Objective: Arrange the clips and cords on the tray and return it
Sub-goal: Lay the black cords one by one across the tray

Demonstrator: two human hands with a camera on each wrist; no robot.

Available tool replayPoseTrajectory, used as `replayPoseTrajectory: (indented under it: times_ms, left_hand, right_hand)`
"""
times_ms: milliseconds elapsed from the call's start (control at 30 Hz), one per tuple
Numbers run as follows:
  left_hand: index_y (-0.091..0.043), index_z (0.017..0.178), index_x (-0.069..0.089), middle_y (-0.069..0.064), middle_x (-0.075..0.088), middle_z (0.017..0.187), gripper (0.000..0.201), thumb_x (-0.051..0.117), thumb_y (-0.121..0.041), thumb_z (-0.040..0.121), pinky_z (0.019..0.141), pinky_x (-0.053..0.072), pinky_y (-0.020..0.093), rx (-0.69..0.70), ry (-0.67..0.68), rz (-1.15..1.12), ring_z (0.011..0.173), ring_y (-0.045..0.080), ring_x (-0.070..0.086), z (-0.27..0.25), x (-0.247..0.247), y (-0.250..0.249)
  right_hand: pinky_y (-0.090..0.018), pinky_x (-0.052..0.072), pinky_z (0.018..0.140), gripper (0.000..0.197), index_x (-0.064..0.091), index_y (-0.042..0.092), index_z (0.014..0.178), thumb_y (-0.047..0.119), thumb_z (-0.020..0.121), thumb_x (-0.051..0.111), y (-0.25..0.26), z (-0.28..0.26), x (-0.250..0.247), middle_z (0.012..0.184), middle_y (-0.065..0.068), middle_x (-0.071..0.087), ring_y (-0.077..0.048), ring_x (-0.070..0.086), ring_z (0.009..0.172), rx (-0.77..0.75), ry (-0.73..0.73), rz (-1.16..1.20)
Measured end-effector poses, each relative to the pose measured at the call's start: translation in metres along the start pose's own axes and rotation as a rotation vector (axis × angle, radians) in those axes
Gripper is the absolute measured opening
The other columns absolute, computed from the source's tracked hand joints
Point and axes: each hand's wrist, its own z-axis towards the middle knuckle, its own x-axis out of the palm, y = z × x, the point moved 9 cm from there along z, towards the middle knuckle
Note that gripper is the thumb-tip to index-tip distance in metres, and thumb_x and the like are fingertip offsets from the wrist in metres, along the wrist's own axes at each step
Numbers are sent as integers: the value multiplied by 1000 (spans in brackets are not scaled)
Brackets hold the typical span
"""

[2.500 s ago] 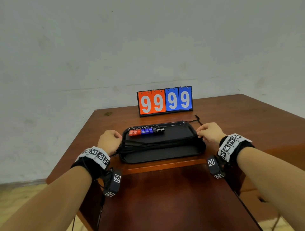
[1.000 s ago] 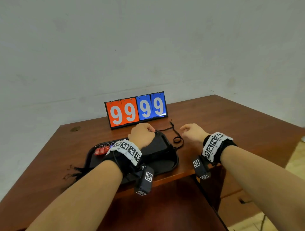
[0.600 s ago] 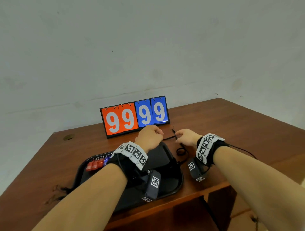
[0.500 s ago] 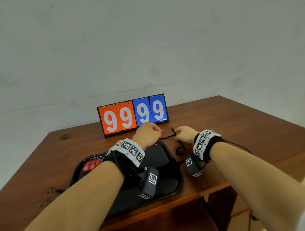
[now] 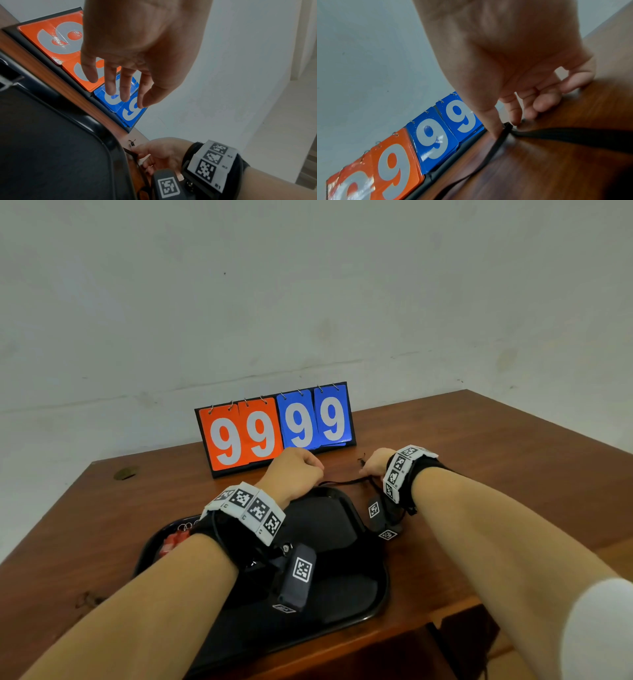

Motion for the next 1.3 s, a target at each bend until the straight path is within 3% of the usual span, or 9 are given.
replayPoseTrajectory:
  times_ms: [167,300,400,500,600,733,900,1133,1300]
  left_hand:
    - [-25,81,68,-10,65,93,20,60,-8,88,84,47,28,-26,-3,18,96,11,59,1,-1,9]
    - [-20,85,70,-9,64,93,19,58,-6,88,85,47,29,-30,19,-10,96,12,60,-3,1,9]
    - [-19,88,71,-10,64,93,18,59,-6,88,85,46,28,-18,27,-22,93,9,58,-7,3,7]
    - [-21,91,70,-9,63,96,16,60,-7,89,87,45,27,-8,31,-13,98,10,58,-13,4,2]
    - [-21,95,70,-9,63,99,17,61,-8,90,86,44,26,4,23,-35,100,9,57,-17,6,-8]
    - [-22,99,69,-8,63,99,16,61,-10,91,85,44,24,40,-9,-51,98,8,58,-25,6,-26]
    - [-20,112,64,0,60,116,22,61,-13,92,85,42,24,109,-75,-44,104,13,56,-36,2,-53]
    - [-22,141,48,0,43,148,47,60,-25,95,111,34,36,287,-189,10,137,18,40,-60,-7,-105]
    - [-19,133,58,-6,55,123,34,54,-22,99,92,35,22,362,-104,12,114,6,48,-80,6,-133]
  right_hand:
    - [-35,48,96,59,58,7,130,42,84,68,-9,55,10,125,-9,61,-30,60,114,-32,5,-220]
    - [-30,41,82,22,58,5,86,19,100,49,-6,-2,-1,105,-11,55,-24,53,95,-49,-44,89]
    - [-27,51,72,6,60,14,86,13,92,59,-15,-10,-2,89,-5,58,-21,57,79,-109,-72,367]
    - [-24,52,51,16,57,20,77,8,84,65,-34,-15,-10,79,-3,62,-17,61,65,-128,-148,703]
    - [-33,59,71,15,63,8,84,-4,78,70,-40,-35,-26,82,-12,71,-23,70,71,-182,-237,895]
    - [-38,58,85,25,63,12,93,-6,76,71,-43,-61,-55,90,-16,73,-27,71,87,-303,-317,1001]
    - [-26,59,70,19,63,1,107,-4,89,60,-40,-101,-78,85,-17,72,-21,70,71,-435,-311,1126]
    - [-25,55,72,22,64,0,114,1,92,58,-39,-147,-86,87,-12,72,-15,68,68,-576,-272,1004]
    - [-28,56,76,18,69,3,107,3,91,60,-43,-178,-94,86,-11,72,-16,66,69,-626,-286,963]
